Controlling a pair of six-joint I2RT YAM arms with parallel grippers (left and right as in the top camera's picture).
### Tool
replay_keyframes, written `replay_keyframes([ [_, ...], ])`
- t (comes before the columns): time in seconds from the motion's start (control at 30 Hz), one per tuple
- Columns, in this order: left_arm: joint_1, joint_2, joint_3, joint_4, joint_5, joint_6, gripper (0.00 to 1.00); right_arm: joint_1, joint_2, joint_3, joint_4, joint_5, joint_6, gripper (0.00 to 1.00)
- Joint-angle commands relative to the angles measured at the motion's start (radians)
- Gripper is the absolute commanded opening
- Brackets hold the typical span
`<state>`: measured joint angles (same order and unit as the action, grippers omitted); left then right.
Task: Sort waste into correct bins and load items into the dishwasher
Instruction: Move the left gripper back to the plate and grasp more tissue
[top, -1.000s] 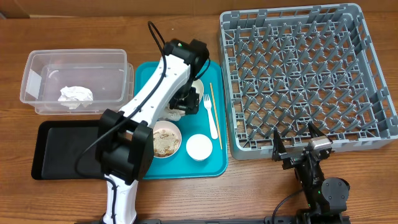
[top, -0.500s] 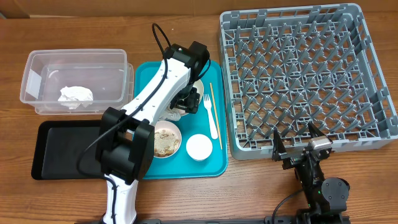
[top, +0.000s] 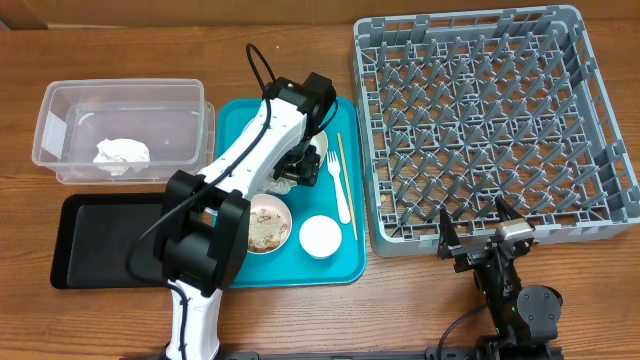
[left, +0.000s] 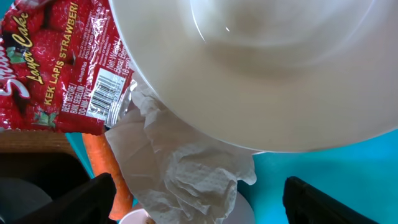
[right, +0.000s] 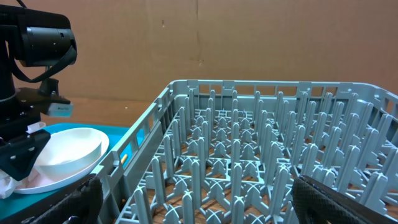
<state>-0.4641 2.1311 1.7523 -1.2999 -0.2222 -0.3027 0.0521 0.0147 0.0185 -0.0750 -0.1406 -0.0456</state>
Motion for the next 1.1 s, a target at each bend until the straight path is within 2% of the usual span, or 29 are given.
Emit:
replay_keyframes([
  [0.0,0.006,0.007,-0.014,-0.002,-0.022,0.019,0.83,-0.005,-0.009,-0.011,0.005,0.008,-0.004,1.00],
  [0.77,0.006,0.007,-0.050,-0.008,-0.022,0.019,0.78,-0.005,-0.009,-0.011,0.005,0.008,-0.004,1.00],
  [0.87,0.006,0.007,-0.050,-0.003,-0.025,0.019,0.73,-0.005,-0.009,-0.011,0.005,0.008,-0.004,1.00],
  [1.07,0.006,0.007,-0.050,0.000,-0.049,0.019,0.47,-0.005,-0.009,-0.011,0.005,0.008,-0.004,1.00],
])
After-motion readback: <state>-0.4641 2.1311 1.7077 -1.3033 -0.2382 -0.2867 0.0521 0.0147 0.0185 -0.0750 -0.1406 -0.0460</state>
